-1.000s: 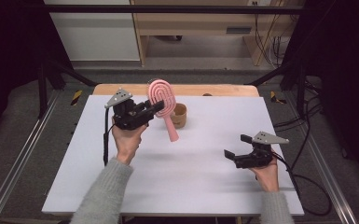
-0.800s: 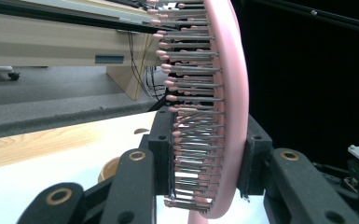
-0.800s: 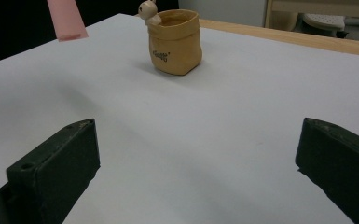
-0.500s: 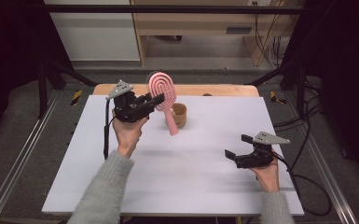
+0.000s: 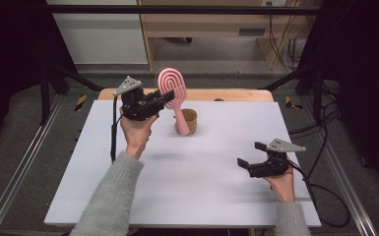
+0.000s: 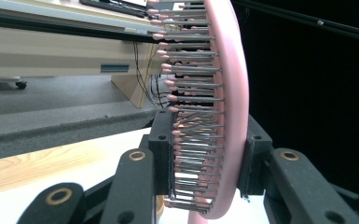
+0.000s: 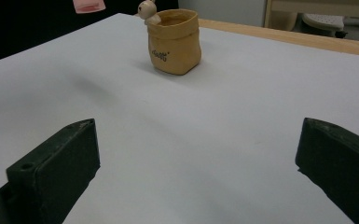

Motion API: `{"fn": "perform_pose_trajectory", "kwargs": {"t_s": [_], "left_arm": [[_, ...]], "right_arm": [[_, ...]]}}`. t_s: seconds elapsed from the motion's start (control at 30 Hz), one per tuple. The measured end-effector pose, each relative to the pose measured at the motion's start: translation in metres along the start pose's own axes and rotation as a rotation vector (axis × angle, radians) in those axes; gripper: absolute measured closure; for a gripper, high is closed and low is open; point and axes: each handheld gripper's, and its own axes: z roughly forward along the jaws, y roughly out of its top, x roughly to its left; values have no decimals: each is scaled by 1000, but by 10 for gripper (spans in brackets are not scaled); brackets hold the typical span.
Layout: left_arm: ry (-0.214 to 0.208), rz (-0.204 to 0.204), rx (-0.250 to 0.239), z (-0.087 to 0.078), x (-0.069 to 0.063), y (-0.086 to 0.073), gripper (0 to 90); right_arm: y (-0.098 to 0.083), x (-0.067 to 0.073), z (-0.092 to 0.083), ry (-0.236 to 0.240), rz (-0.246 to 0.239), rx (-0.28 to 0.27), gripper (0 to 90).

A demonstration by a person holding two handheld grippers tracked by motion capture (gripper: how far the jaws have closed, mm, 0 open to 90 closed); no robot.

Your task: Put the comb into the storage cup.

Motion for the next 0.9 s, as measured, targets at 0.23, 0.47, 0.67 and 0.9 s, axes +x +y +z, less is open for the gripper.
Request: {"fn": "perform_pose_trajectory", "kwargs": {"t_s": [0.23, 0.47, 0.67, 0.9], "left_arm": [[-1, -1, -10, 5, 1, 8, 646], [4, -1, -14, 13, 1, 13, 646], [9, -10, -16, 22, 4, 15, 646], [23, -16, -14, 33, 8, 16, 645]], "right_arm": [[0, 0, 0, -1, -1, 2, 0], [0, 0, -1, -3, -2, 0, 0], [0, 0, -1, -3, -3, 2, 0], [-1, 0, 0, -3, -2, 5, 0]]}}
